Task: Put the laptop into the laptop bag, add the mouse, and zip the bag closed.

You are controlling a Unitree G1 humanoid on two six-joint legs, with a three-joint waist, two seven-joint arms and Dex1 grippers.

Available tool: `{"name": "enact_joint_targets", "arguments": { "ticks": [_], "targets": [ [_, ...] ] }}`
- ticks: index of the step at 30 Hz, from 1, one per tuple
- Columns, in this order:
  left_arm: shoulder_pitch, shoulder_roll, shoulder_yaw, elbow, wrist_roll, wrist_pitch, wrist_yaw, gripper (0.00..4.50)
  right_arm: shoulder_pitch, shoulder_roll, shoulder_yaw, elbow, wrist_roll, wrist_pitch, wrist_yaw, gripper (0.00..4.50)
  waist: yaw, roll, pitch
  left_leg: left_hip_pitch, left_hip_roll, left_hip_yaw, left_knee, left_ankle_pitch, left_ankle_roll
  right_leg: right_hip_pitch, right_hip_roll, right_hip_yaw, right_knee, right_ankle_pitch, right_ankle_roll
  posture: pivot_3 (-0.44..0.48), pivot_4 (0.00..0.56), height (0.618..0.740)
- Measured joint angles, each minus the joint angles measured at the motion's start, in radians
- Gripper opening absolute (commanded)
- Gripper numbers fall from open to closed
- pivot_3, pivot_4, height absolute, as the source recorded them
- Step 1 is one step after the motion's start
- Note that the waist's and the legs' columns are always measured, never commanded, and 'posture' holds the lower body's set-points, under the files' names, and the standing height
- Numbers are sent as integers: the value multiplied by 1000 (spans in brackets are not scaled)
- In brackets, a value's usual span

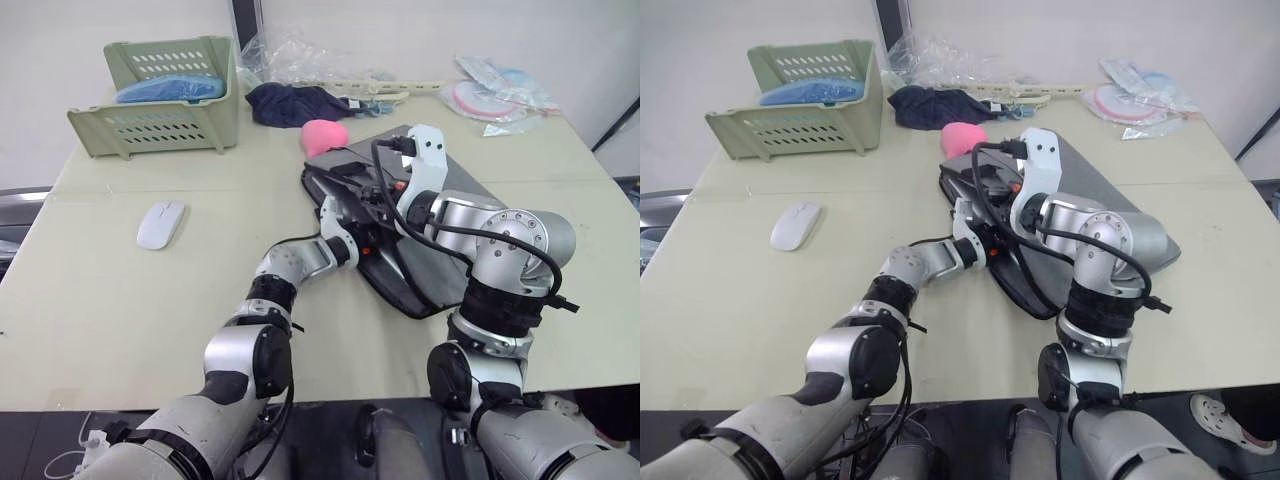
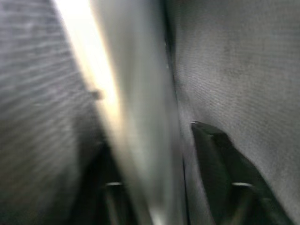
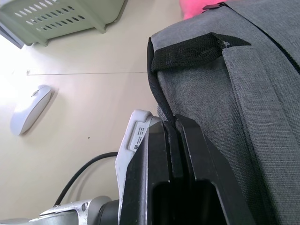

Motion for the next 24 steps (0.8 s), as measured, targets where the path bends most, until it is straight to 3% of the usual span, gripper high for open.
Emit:
{"name": "enact_joint_targets", "arguments": {
  "ticks": [3, 24],
  "targets": [
    [-12, 6, -1, -1, 3, 8, -14, 4486, -3, -1, -1, -4, 0, -7, 0, 0, 0, 0, 0, 0, 0, 0, 0, 0, 0, 0, 0, 0, 0, 0, 0, 0, 150, 740],
    [64, 36, -30, -187, 6, 134, 10, 4486, -10, -3, 8, -8, 5, -12, 0, 0, -17, 0, 0, 1, 1, 0, 0, 0, 0, 0, 0, 1, 1, 0, 0, 0, 150, 740]
  ]
}}
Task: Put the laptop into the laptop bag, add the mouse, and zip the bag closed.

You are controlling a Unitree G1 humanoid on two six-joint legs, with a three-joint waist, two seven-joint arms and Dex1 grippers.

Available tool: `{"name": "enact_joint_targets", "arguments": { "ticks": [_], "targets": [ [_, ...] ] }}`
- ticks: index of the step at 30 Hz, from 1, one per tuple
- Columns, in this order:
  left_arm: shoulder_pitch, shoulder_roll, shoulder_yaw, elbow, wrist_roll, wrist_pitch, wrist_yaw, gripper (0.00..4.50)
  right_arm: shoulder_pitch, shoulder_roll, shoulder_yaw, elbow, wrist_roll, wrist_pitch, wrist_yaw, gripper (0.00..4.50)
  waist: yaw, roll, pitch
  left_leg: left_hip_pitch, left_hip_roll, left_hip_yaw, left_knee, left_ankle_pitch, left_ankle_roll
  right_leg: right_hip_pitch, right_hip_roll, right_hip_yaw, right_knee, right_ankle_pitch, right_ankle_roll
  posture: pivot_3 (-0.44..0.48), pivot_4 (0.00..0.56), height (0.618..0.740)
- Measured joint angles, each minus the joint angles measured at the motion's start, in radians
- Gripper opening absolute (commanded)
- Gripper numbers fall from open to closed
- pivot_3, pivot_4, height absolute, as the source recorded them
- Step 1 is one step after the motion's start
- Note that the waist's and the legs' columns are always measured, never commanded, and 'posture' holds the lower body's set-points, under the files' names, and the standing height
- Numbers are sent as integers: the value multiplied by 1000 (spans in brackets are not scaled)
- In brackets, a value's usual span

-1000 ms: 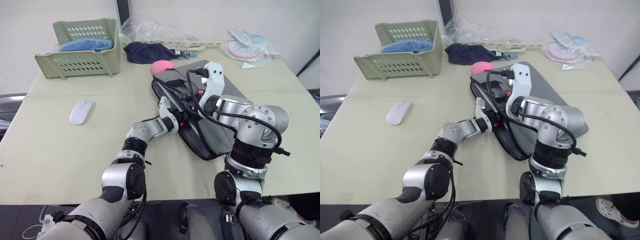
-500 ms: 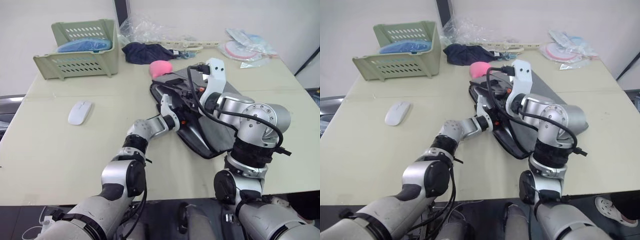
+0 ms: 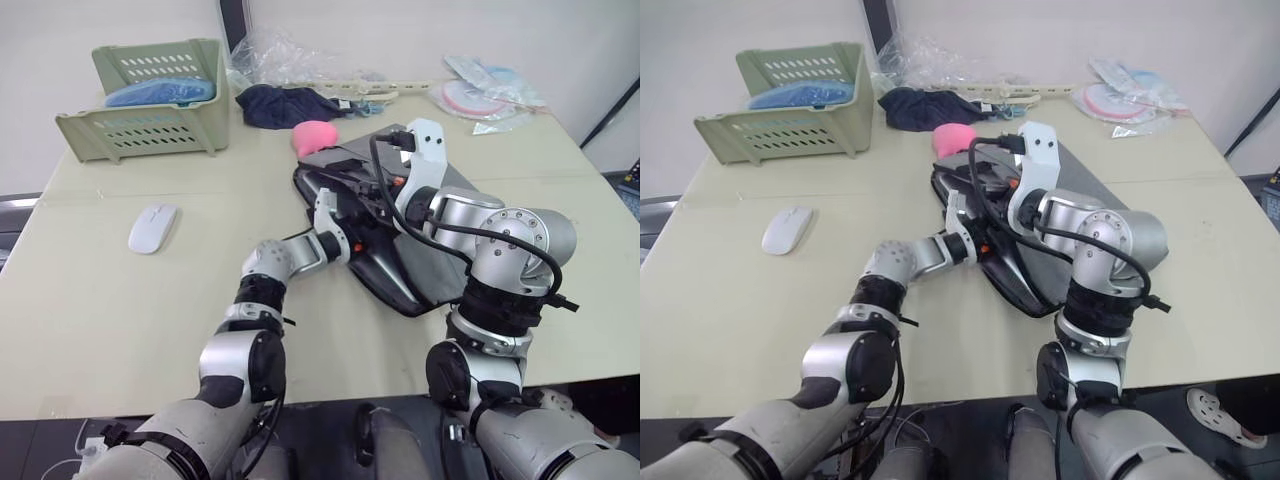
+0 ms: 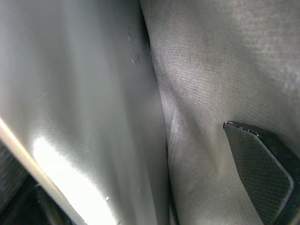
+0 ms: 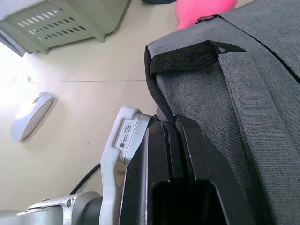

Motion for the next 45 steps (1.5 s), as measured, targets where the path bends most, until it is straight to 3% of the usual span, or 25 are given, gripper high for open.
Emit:
{"name": "enact_joint_targets", "arguments": {
  "ticks": [45],
  "targets": [
    [50, 2, -45, -131, 3, 54, 29, 4486, 0, -2, 4, 8, 5, -10, 0, 0, -7, 0, 0, 0, 0, 0, 0, 0, 0, 0, 0, 0, 0, 0, 0, 0, 150, 740]
  ]
}}
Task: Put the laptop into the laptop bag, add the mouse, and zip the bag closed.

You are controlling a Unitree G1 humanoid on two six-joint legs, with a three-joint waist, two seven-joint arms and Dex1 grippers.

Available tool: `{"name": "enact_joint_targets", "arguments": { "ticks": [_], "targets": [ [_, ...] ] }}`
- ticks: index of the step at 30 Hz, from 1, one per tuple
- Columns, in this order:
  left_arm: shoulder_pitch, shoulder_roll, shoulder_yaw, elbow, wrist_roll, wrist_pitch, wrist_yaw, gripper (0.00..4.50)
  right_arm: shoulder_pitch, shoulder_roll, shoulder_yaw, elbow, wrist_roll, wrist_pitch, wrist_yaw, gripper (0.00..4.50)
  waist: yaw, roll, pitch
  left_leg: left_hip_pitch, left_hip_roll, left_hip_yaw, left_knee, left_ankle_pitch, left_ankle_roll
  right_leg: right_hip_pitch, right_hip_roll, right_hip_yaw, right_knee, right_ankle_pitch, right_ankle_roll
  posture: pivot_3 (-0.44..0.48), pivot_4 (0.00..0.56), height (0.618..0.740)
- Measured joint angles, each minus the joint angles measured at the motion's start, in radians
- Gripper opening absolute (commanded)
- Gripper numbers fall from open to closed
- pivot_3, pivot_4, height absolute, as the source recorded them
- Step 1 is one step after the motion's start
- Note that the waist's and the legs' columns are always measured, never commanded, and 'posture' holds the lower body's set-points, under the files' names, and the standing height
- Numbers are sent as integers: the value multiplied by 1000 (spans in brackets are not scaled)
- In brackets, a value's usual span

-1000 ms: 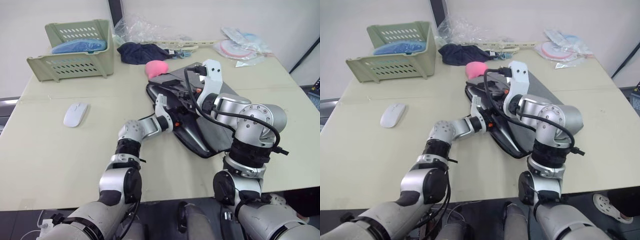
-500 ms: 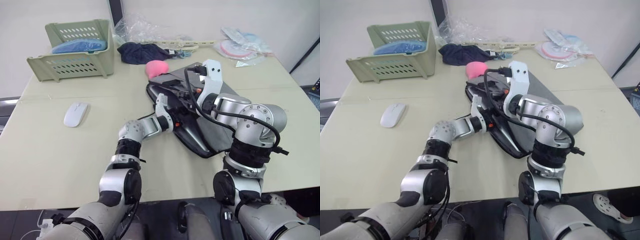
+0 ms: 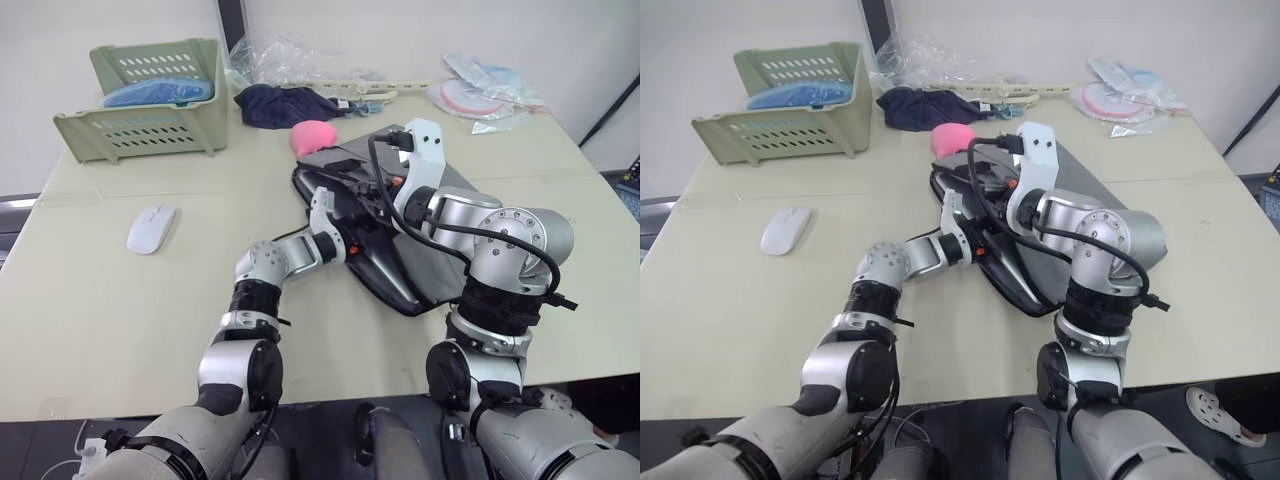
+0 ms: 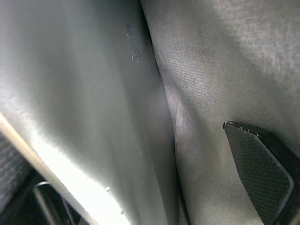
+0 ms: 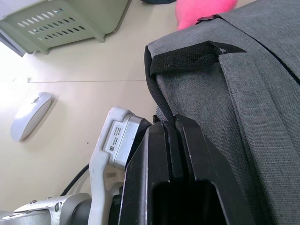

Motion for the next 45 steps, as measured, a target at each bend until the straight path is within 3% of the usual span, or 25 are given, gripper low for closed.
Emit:
{"name": "enact_joint_targets", "arguments": {
  "ticks": [3, 4, 6, 17, 19, 33, 45],
  "targets": [
    [0, 1, -6, -3, 2, 1, 1, 4486, 0, 0, 0, 0, 0, 0, 0, 0, 0, 0, 0, 0, 0, 0, 0, 0, 0, 0, 0, 0, 0, 0, 0, 0, 150, 740],
    [1, 0, -6, -5, 3, 0, 1, 3937, 0, 0, 0, 0, 0, 0, 0, 0, 0, 0, 0, 0, 0, 0, 0, 0, 0, 0, 0, 0, 0, 0, 0, 0, 150, 740],
    [2, -1, -7, -5, 4, -3, 1, 3569, 0, 0, 0, 0, 0, 0, 0, 0, 0, 0, 0, 0, 0, 0, 0, 0, 0, 0, 0, 0, 0, 0, 0, 0, 150, 740],
    [11, 0, -16, -4, 12, -16, 4, 3569, 4, 0, 1, 0, 0, -1, 0, 0, 1, 0, 0, 0, 0, 0, 0, 0, 0, 0, 0, 0, 0, 0, 0, 0, 150, 740],
    [11, 1, -8, -4, 11, -17, 2, 3058, 4, 0, 1, 1, 0, -2, 0, 0, 1, 0, 0, 0, 0, 0, 0, 0, 0, 0, 0, 0, 0, 0, 0, 0, 150, 740],
    [12, 24, -4, -22, 9, 15, 12, 3058, 4, 0, 2, 3, 0, -6, 0, 0, 0, 0, 0, 0, 0, 0, 0, 0, 0, 0, 0, 0, 0, 0, 0, 0, 150, 740],
    [213, 95, 96, -484, -127, 303, 169, 3058, 4, -6, 1, 10, 0, -6, 0, 0, 3, 0, 0, 0, 0, -1, 1, 0, 0, 0, 0, 2, 0, 0, 0, 0, 150, 740]
  ]
}}
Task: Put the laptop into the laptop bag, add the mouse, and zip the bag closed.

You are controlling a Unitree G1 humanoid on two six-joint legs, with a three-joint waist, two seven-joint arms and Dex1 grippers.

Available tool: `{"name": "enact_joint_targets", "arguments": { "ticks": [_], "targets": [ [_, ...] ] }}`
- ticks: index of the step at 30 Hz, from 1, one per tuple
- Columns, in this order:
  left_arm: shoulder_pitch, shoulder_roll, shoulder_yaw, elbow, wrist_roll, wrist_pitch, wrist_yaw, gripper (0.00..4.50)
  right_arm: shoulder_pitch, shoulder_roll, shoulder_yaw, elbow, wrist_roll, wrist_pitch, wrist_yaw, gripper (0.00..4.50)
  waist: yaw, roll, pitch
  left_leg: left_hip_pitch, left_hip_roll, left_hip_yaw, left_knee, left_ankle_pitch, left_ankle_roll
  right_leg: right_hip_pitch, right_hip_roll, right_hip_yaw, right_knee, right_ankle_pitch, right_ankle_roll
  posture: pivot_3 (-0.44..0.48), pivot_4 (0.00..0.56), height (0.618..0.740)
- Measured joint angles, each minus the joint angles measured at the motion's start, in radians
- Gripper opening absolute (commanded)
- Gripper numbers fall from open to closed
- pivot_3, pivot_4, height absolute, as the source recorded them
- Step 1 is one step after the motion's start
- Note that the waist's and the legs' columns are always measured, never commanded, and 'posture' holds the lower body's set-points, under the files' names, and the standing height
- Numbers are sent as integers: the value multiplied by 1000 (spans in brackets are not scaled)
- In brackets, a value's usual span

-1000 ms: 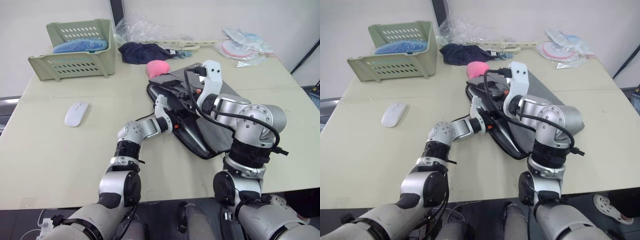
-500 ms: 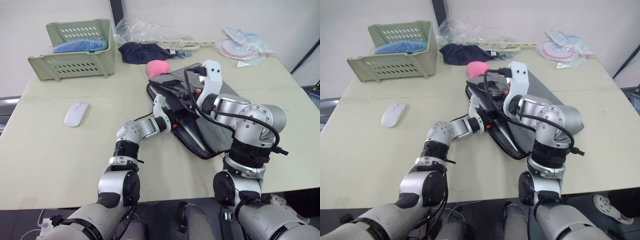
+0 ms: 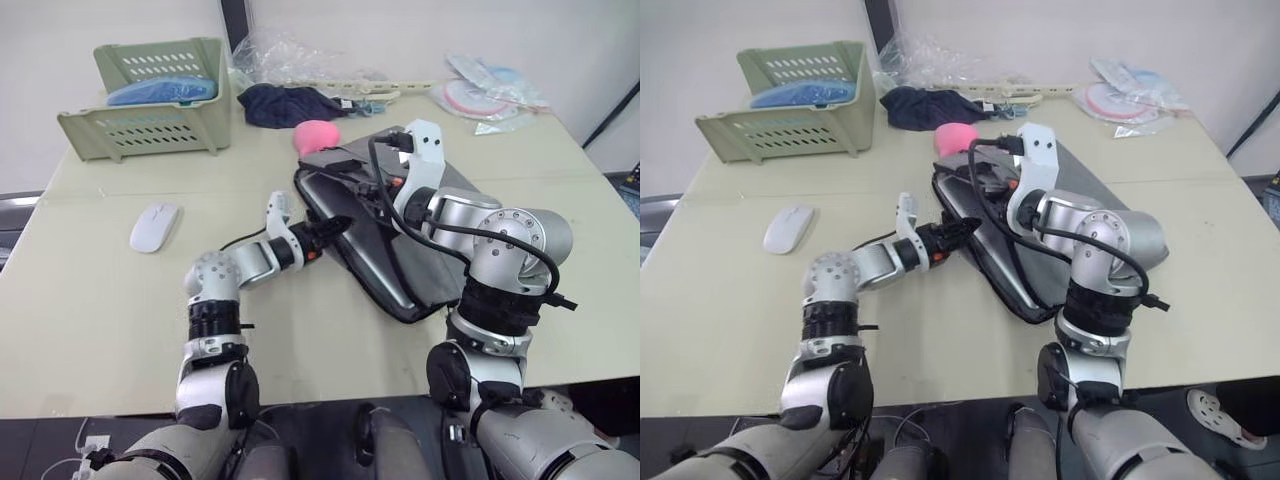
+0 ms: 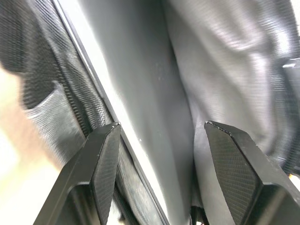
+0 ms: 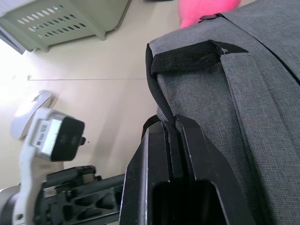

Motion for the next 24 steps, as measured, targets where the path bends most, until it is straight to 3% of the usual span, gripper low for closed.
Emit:
{"name": "enact_joint_targets", "arguments": {
  "ticks": [7, 9, 13, 18, 24],
  "targets": [
    [89, 45, 80, -180, -80, 149, 80, 3058, 0, -10, 2, 3, 4, 0, 2, 0, -3, 0, 0, 0, 0, 0, 0, 0, 0, 0, 0, 1, 0, 0, 0, 0, 150, 740],
    [120, 93, 146, -281, -122, 225, 114, 3058, 9, -18, 5, 2, 6, 1, 4, 0, 2, 0, 0, 0, 0, -1, 0, 0, 0, 0, 1, 1, 0, 0, 0, 0, 150, 740],
    [82, 173, 235, -357, -179, 277, 144, 3056, 34, -32, 28, -4, 15, 6, 11, 1430, 12, 0, 0, 1, -1, 0, 0, 0, 0, 0, 1, 3, 0, 0, 0, 0, 150, 740],
    [47, 285, 288, -360, -217, 302, 135, 3056, 35, -53, 31, -12, 27, 8, 19, 3655, 10, 0, 0, 2, 0, 0, -1, -1, -1, 0, 2, 3, 0, 0, 0, 0, 150, 740],
    [46, 383, 245, -360, -231, 288, 66, 3056, 27, -95, 27, -66, 68, 47, 51, 3655, 7, 1, 0, 2, 0, 0, -1, -1, -2, 0, 3, 3, 0, 0, 0, 0, 150, 740]
  ]
}}
